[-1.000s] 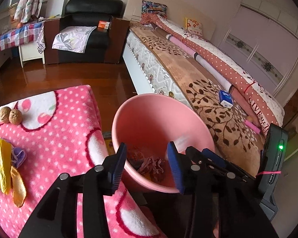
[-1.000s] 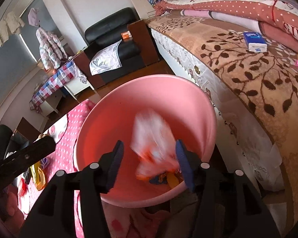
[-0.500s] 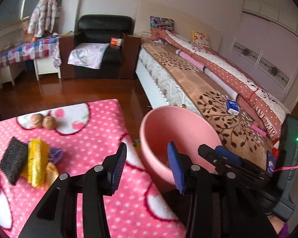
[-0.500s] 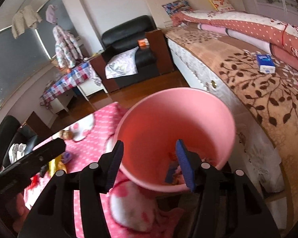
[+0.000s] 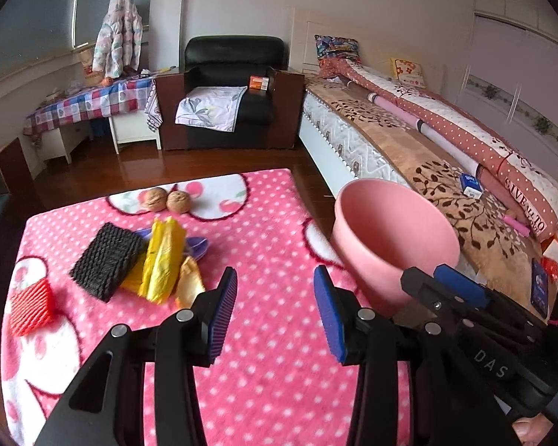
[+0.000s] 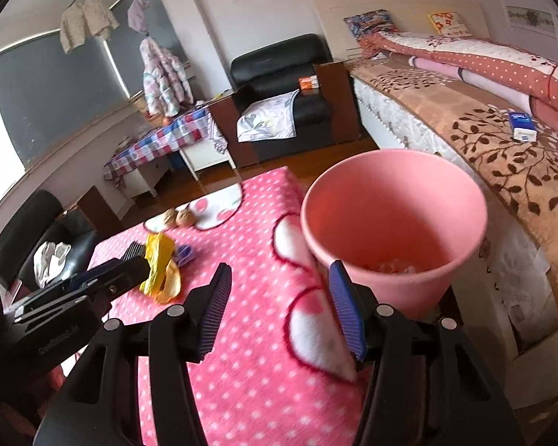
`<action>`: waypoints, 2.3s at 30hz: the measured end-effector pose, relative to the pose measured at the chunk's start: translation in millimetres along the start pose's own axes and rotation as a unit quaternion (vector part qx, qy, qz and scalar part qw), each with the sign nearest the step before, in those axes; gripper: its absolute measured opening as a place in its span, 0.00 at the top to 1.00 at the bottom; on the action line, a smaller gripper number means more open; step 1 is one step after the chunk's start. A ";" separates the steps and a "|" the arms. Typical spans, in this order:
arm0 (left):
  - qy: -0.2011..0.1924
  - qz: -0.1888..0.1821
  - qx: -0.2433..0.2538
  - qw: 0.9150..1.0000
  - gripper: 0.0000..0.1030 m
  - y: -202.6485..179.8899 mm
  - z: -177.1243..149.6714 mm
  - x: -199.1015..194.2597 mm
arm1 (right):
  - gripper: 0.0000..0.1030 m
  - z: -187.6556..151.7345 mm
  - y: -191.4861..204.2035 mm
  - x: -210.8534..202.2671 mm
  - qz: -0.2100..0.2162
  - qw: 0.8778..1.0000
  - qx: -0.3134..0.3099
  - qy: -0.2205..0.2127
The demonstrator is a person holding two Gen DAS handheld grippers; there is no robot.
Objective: Collect trash
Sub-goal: 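Move both open grippers back over the table toward the yellow bag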
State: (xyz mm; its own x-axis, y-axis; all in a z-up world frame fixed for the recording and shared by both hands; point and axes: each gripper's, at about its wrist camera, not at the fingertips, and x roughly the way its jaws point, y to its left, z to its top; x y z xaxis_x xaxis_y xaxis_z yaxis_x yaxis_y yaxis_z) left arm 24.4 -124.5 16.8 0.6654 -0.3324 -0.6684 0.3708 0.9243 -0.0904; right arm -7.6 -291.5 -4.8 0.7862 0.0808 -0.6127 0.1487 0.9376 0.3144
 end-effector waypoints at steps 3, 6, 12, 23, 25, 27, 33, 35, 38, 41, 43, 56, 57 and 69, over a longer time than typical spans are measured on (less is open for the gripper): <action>-0.003 0.002 -0.004 1.000 0.59 4.8 -6.9 -8.1 | 0.46 -3.2 9.4 -1.0 0.007 1.000 -0.009 0.004; 0.007 -0.012 -0.020 1.000 0.59 9.2 -15.3 -9.5 | 0.46 -4.9 19.7 -1.7 0.008 1.000 -0.025 0.003; 0.010 -0.020 -0.044 0.999 0.59 22.9 -24.1 -10.1 | 0.46 -7.8 33.4 -3.0 0.028 0.999 -0.045 -0.004; 0.009 -0.002 -0.100 0.995 0.45 60.2 -34.1 -10.5 | 0.46 -12.8 59.4 13.9 0.060 0.995 -0.071 0.020; 0.008 0.010 -0.101 0.995 0.45 65.6 -34.9 -10.9 | 0.46 -14.3 66.8 19.6 0.062 0.994 -0.083 0.029; 0.013 0.022 -0.101 0.995 0.45 72.8 -35.8 -9.6 | 0.46 -16.1 74.0 27.0 0.052 0.993 -0.096 0.043; 0.017 0.035 -0.128 0.991 0.44 105.4 -40.0 -10.1 | 0.46 -17.9 85.8 56.0 0.057 0.987 -0.113 0.098; 0.020 0.030 -0.152 0.988 0.44 121.1 -45.1 -9.6 | 0.46 -17.3 87.3 62.9 0.068 0.985 -0.113 0.109; 0.025 0.043 -0.162 0.986 0.43 134.9 -51.6 -7.6 | 0.46 -16.4 90.3 73.0 0.076 0.984 -0.111 0.118; 0.032 0.044 -0.171 0.984 0.44 144.6 -55.0 -5.2 | 0.46 -14.2 92.0 83.8 0.073 0.984 -0.108 0.123; 0.032 0.047 -0.169 0.984 0.44 147.8 -54.8 -4.4 | 0.46 -11.6 94.4 91.1 0.074 0.983 -0.114 0.124; 0.038 0.033 -0.152 0.987 0.60 152.2 -46.6 7.8 | 0.62 -7.2 118.1 142.9 0.104 0.975 -0.133 0.147; 0.037 0.032 -0.148 0.988 0.60 150.9 -44.3 9.5 | 0.64 -6.7 118.9 145.8 0.106 0.974 -0.133 0.149; 0.067 0.008 -0.116 0.991 0.60 142.4 -31.1 52.3 | 0.75 -8.7 135.3 179.8 0.112 0.966 -0.156 0.174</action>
State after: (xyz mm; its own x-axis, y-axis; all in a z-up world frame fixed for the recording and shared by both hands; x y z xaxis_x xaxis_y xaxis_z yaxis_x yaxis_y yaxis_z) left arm 91.8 -4.4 -54.0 0.5726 -0.3031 -0.7618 0.1914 0.9529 -0.2352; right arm 148.6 -147.2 -78.7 0.5196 0.3514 -0.7788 -0.2324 0.9353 0.2670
